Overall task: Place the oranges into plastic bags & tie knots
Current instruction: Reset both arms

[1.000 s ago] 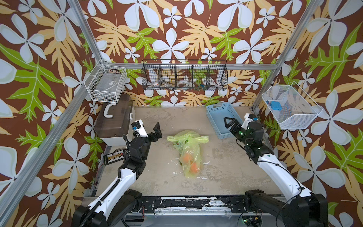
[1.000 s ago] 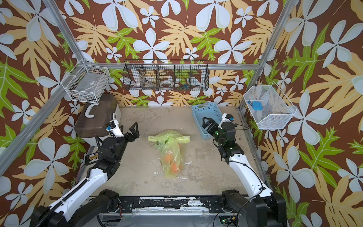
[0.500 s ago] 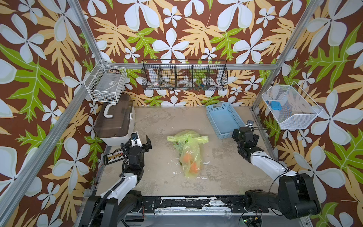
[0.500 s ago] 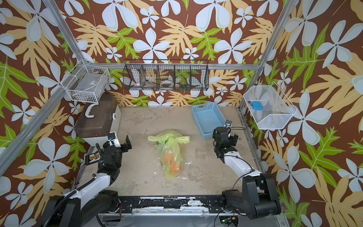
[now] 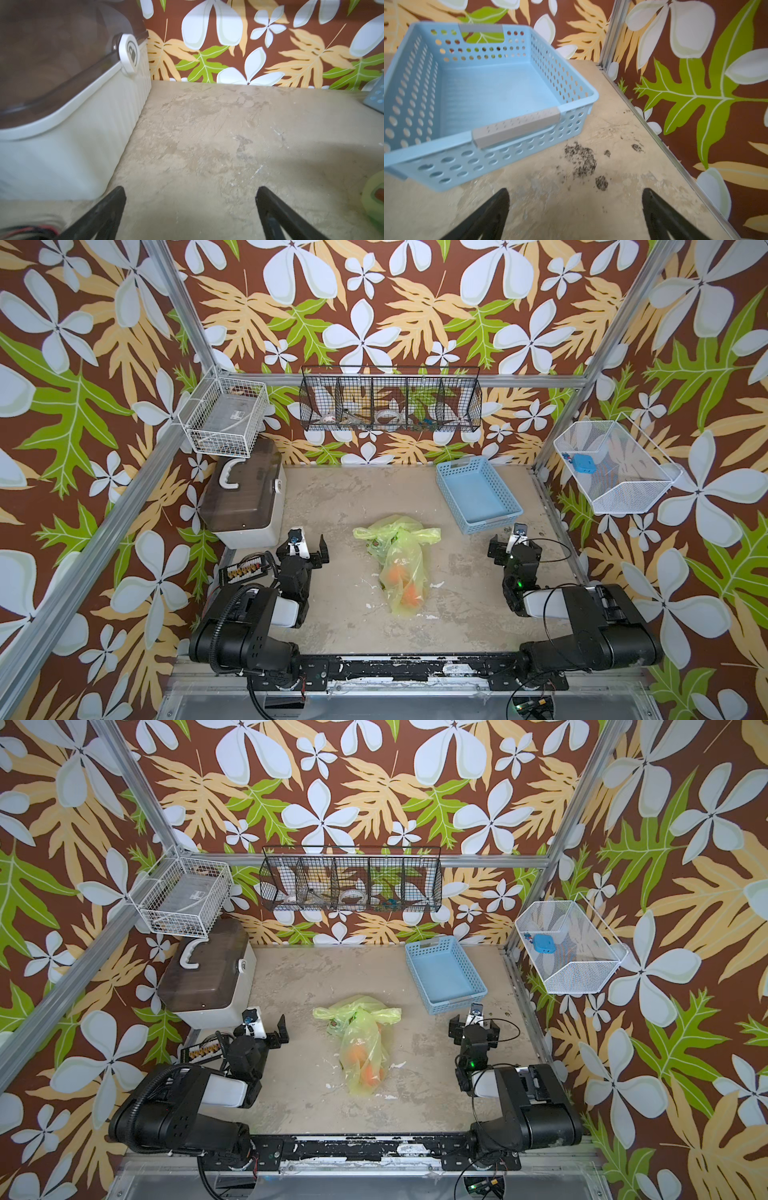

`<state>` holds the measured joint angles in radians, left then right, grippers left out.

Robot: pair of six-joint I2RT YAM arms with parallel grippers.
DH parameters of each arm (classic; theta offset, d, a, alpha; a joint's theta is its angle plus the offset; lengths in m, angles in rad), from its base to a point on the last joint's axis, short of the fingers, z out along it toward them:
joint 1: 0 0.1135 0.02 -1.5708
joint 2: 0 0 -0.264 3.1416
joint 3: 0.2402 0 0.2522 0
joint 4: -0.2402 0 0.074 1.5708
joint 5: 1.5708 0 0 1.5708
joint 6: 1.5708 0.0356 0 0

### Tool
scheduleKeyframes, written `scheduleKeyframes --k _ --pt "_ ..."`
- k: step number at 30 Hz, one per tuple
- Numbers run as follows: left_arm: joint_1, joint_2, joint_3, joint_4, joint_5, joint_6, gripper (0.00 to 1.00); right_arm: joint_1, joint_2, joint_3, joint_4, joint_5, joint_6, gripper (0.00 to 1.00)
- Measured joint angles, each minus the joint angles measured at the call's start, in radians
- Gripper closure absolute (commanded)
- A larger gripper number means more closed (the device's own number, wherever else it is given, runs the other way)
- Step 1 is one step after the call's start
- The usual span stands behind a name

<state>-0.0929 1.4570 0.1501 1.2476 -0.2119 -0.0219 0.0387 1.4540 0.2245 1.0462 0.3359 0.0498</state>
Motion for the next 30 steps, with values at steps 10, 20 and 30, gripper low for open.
scheduleKeyframes --k 10,20,30 --pt "0.030 0.006 0.011 0.006 0.066 -0.011 0.00 -0.009 0.011 -0.031 0.113 -0.106 -0.002 0.00" --pt "0.030 0.007 0.011 0.006 0.082 -0.015 0.00 -0.006 0.019 -0.025 0.121 -0.121 -0.002 0.00" --pt "0.030 0.006 0.007 0.011 0.082 -0.015 0.00 -0.005 0.014 -0.031 0.128 -0.121 -0.002 0.01"
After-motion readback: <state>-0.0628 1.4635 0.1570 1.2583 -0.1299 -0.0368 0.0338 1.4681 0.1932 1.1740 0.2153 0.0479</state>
